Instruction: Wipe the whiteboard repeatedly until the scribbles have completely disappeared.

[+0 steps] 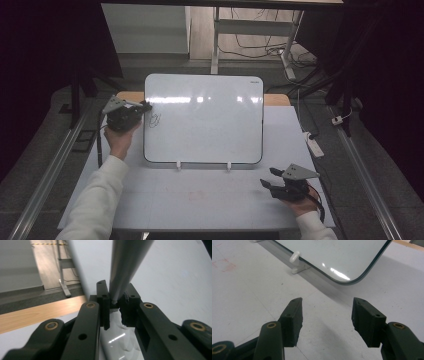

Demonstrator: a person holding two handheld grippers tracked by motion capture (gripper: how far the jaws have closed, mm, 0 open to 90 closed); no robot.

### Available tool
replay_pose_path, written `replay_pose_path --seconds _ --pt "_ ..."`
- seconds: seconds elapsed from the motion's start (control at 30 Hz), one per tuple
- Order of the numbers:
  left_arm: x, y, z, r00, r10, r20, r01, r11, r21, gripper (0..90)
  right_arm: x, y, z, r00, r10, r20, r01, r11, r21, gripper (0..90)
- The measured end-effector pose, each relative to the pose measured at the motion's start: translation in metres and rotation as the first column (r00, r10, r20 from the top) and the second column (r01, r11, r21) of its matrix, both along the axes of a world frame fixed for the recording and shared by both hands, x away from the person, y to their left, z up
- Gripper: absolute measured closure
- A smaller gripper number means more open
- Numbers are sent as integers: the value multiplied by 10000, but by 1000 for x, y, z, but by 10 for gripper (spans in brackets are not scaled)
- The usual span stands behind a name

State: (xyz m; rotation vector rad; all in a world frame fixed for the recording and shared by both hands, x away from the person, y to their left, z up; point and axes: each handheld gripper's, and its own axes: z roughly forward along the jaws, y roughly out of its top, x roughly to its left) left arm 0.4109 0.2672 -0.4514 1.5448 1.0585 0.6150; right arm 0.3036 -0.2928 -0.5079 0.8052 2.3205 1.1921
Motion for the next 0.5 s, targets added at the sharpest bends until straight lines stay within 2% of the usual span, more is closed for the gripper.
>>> replay_pose_path --seconds 0.1,0.17,0.2,0.27,0.33,0.37,0.4,0.5 --pt "-3 -5 -6 9997 -249 -26 248 9996 -103 779 1 -1 0 10000 -16 -59 16 10000 8 425" --pt "-10 -22 -16 9964 -845 -74 844 9964 -96 779 1 0 -1 10000 8 -50 -8 10000 1 425" --pt "-10 -22 -16 9964 -845 -74 844 9964 -96 779 1 0 -1 10000 20 -59 -20 10000 -4 425" --pt "-14 -34 -20 9936 -1127 -82 1127 9936 17 779 1 1 -1 10000 31 -48 -31 10000 -20 425" --pt "-13 -35 -17 9940 -1090 -39 1091 9936 285 779 0 1 -1 10000 41 -40 -42 10000 -30 425" --pt "-9 -29 -12 9968 -803 -14 803 9966 192 779 1 1 -1 10000 27 -52 -28 10000 -20 425" --pt "-9 -29 -12 9968 -803 -14 803 9966 192 779 1 1 -1 10000 23 -46 -23 10000 -23 425" --pt "-2 -15 -5 9994 -351 -51 349 9989 -316 779 0 1 0 10000 29 -33 -29 10000 -28 425"
